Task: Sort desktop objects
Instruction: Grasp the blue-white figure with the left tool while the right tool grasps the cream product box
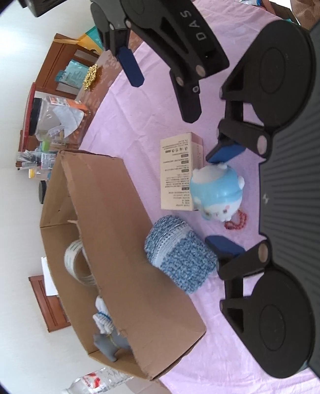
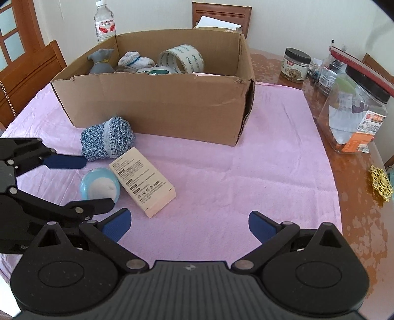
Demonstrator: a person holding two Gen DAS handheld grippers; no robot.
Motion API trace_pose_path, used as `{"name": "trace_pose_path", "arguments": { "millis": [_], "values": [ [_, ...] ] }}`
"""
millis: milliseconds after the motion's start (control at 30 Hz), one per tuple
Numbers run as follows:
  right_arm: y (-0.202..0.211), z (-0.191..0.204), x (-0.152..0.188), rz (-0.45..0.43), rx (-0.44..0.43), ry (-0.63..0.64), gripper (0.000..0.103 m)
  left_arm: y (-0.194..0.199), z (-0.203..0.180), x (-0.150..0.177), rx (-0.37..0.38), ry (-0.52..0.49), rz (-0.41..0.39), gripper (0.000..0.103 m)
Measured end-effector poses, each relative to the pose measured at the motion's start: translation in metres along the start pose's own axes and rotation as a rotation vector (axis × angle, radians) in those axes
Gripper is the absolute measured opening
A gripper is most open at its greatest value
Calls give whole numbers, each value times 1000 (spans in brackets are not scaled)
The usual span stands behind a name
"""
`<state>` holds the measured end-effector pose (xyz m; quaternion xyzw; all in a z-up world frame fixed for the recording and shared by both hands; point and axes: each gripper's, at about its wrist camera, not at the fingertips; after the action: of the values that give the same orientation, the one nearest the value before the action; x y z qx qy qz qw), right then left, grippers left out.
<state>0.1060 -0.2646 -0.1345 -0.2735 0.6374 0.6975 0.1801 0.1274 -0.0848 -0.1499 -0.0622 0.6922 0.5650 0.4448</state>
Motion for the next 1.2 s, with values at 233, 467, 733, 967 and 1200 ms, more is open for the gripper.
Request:
{"name": "trace_pose_path", "arguments": {
  "millis": [233,467,733,967,1200],
  "values": [
    [-4,3,-2,-1,-13,41,103,0,9,4,31,66,10,48],
    [-11,15,-5,-1,-42,112,99,14,26,6,-12,121,6,48],
    [-30,39,-13,13,-66,225,84,29,39,15,-51,167,6,48],
    [-43,57,-21,1,-85,327,78,36,48,22,-74,201,6,48],
    [-48,61,-25,38,-129,343,76,39,53,25,-79,221,4,48]
  ]
}}
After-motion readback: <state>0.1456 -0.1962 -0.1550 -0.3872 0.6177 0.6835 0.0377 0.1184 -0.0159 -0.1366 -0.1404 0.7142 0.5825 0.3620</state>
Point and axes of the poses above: each gripper's, at about its wrist camera, not at the fingertips, and y roughly against the way its jaws point, z to its left, x to its underside, and after that the axes turned 4 degrees about -z, right-handed
